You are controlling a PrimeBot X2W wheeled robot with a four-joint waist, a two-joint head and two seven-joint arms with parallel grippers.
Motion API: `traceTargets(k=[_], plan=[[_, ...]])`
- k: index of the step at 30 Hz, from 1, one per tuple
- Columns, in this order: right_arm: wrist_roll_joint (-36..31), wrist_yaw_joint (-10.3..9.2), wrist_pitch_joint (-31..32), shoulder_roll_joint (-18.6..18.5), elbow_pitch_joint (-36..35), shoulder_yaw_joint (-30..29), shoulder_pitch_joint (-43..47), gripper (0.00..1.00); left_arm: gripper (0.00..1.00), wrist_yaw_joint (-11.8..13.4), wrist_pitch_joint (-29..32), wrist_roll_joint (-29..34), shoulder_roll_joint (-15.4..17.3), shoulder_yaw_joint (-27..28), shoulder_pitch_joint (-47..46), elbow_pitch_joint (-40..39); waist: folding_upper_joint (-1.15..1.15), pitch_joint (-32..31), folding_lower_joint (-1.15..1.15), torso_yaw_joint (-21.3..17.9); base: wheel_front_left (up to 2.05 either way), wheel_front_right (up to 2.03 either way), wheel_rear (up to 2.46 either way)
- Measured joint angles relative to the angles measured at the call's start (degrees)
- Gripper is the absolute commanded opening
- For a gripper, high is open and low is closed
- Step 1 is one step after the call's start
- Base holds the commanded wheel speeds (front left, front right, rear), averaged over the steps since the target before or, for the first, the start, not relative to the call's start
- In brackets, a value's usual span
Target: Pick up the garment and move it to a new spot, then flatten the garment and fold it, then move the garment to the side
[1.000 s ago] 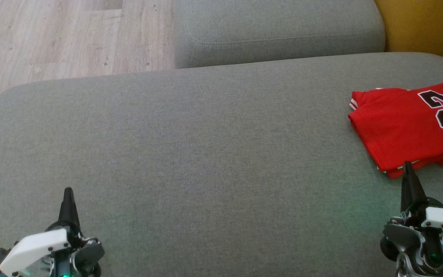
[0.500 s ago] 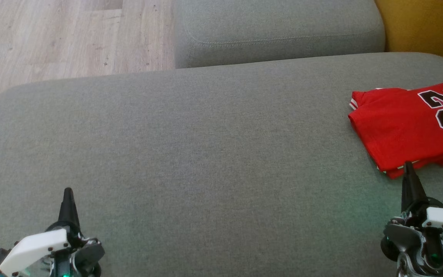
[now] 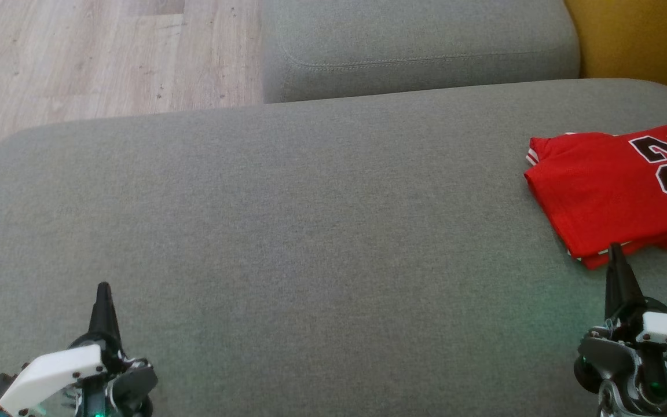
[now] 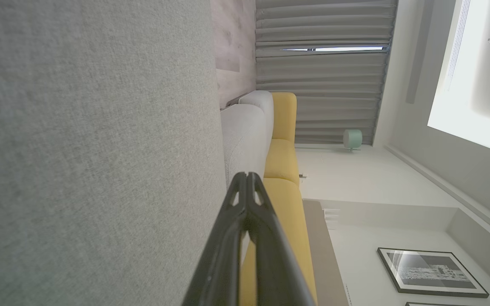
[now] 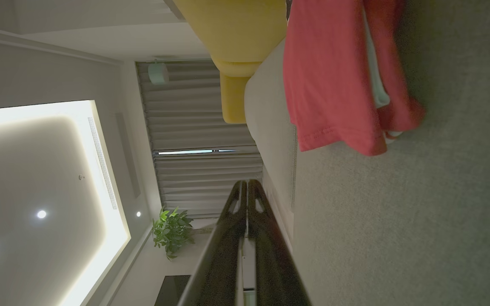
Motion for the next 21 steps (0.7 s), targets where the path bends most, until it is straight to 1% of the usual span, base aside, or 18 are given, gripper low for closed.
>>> traceTargets(k=[21], plan=[[-0.3,0.00,0.2,0.0,0.0,-0.3,0.0,0.00,0.00,0.0,0.1,0.4,-0.2,0.2,0.0,0.0,0.00,0.0,0.00,0.0,0.00,0.00,0.00]])
